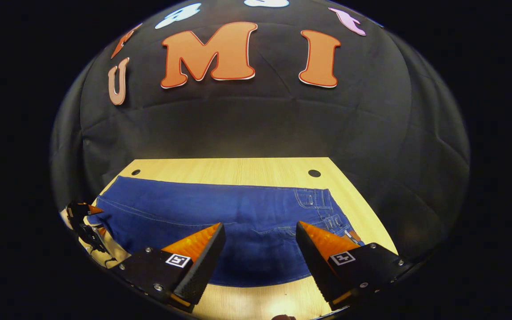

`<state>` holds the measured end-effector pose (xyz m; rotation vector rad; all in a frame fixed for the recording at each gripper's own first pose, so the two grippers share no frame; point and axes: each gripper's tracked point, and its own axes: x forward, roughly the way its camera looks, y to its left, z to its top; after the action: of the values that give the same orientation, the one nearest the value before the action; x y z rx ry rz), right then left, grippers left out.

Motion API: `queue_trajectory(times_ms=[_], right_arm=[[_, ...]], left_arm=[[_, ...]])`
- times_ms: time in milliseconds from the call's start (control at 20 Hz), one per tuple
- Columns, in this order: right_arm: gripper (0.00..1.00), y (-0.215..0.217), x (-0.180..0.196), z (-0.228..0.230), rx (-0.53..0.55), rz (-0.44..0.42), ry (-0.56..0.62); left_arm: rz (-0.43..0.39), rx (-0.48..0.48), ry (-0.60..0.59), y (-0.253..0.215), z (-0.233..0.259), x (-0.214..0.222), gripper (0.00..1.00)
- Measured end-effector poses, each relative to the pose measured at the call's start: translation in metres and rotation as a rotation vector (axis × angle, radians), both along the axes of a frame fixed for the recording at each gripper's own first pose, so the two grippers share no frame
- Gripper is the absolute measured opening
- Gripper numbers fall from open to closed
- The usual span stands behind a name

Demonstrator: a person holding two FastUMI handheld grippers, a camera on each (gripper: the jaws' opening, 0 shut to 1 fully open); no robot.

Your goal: Grasp the waist and the cuffs of the jeans and fold them to make the two legs overlap; first hold the waist and fold one-third of the jeans toward the cuffs, then hold the cuffs and fold the remaining one-third in the same direction to finish folding.

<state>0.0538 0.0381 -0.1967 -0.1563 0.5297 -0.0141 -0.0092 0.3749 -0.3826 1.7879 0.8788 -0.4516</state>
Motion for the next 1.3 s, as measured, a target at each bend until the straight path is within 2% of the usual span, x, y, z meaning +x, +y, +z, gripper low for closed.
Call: queue_trajectory(times_ms=[100,150,300,550,650,900,1050,1200,1300], right_arm=[[0.99,-0.005,0.001,0.002,-0.021,-0.004,-0.014],[0.99,-0.009,0.002,0.006,-0.04,-0.007,-0.027],[0.99,-0.036,0.005,0.021,-0.142,-0.009,-0.094],[0.98,-0.097,-0.002,0.033,-0.432,0.033,-0.141],[0.98,-0.106,-0.014,0.033,-0.533,0.081,-0.153],[0.97,-0.116,-0.033,-0.002,-0.872,0.334,-0.108],[0.98,-0.136,-0.04,-0.037,-1.101,0.506,-0.026],[0.98,-0.146,-0.044,-0.08,-1.213,0.669,0.056],[0.98,-0.15,-0.043,-0.096,-1.244,0.735,0.087]], left_arm=[[-0.006,0.016,-0.038,0.004,-0.005,-0.001,0.15],[-0.024,0.011,-0.047,0.005,-0.006,0.0,0.04],[0.014,-0.02,-0.02,0.004,-0.004,-0.006,0.01],[0.018,-0.011,-0.018,0.003,-0.005,-0.003,0.01],[0.017,-0.007,-0.012,0.002,-0.003,-0.005,0.01],[0.011,0.013,0.015,0.002,-0.005,-0.006,0.01],[0.009,0.021,0.021,0.0,-0.005,-0.006,0.01],[0.007,0.031,0.027,0.001,-0.006,-0.007,0.01],[0.007,0.039,0.027,0.002,-0.007,-0.007,0.01]])
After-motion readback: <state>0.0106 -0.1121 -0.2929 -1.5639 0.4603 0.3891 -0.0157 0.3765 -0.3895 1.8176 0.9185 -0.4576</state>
